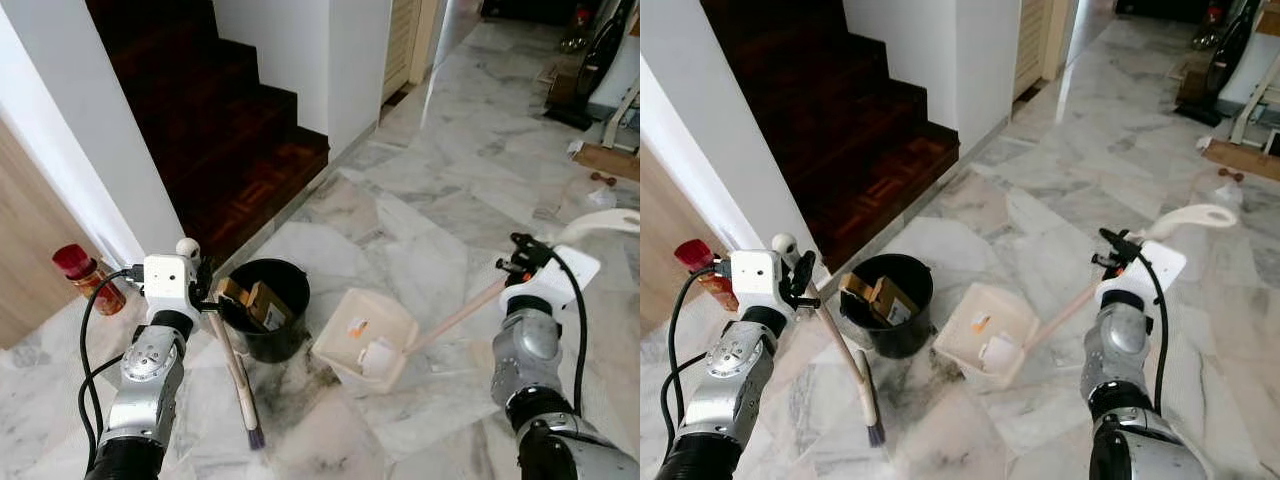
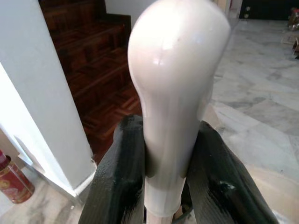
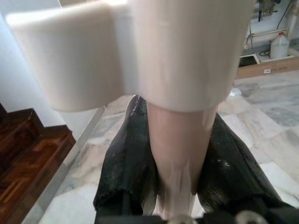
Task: Sweep floor
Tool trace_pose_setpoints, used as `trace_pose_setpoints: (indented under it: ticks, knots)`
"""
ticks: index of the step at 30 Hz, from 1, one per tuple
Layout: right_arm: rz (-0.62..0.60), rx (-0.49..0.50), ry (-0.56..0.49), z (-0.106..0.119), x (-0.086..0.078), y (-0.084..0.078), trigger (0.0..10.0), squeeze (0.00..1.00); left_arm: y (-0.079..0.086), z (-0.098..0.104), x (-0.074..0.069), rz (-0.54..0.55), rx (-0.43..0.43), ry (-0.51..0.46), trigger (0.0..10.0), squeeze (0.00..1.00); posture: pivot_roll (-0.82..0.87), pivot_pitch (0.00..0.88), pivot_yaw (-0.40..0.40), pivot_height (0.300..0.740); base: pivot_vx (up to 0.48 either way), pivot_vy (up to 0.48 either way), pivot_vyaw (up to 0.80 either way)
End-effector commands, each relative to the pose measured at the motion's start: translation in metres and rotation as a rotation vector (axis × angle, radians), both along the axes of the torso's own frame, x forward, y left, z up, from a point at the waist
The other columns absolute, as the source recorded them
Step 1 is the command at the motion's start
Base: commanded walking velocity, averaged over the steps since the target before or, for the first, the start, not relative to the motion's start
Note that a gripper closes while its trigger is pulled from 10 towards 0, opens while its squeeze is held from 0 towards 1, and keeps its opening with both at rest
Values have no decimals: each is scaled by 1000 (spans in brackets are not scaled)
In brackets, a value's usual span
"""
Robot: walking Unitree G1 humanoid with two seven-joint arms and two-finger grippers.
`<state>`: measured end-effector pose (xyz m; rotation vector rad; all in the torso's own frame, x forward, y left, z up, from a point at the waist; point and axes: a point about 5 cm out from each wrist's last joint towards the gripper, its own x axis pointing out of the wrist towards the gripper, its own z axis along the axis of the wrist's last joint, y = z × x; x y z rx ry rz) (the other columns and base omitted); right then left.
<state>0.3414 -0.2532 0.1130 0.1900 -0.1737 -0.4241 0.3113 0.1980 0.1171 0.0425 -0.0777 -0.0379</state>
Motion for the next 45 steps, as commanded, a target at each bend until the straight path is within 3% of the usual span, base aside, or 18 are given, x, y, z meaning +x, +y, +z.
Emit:
trace_pose_setpoints:
  ticks: [1,10,17,23,27,45]
  knots:
    - [-31,-3,-111,25,6,-6,10000,0,1,11,3,-1,12,-54,10000,0,73,24,24,740,0,0,0]
    - [-41,66,-205,46,12,-10,10000,0,-1,10,3,-10,9,-57,10000,0,70,10,26,740,0,0,0]
    - [85,79,-275,63,24,19,10000,0,-3,8,2,-18,14,-53,10000,0,74,23,20,740,0,0,0]
    - [146,67,-312,71,27,33,10000,0,-3,8,1,-17,8,-54,10000,0,74,28,17,740,0,0,133]
    - [210,27,-298,72,29,45,10000,0,-3,7,0,-16,6,-52,10000,0,74,35,15,740,0,0,791]
    - [258,48,-281,69,29,53,10000,0,-4,7,0,-18,7,-51,10000,0,79,42,11,740,87,0,43]
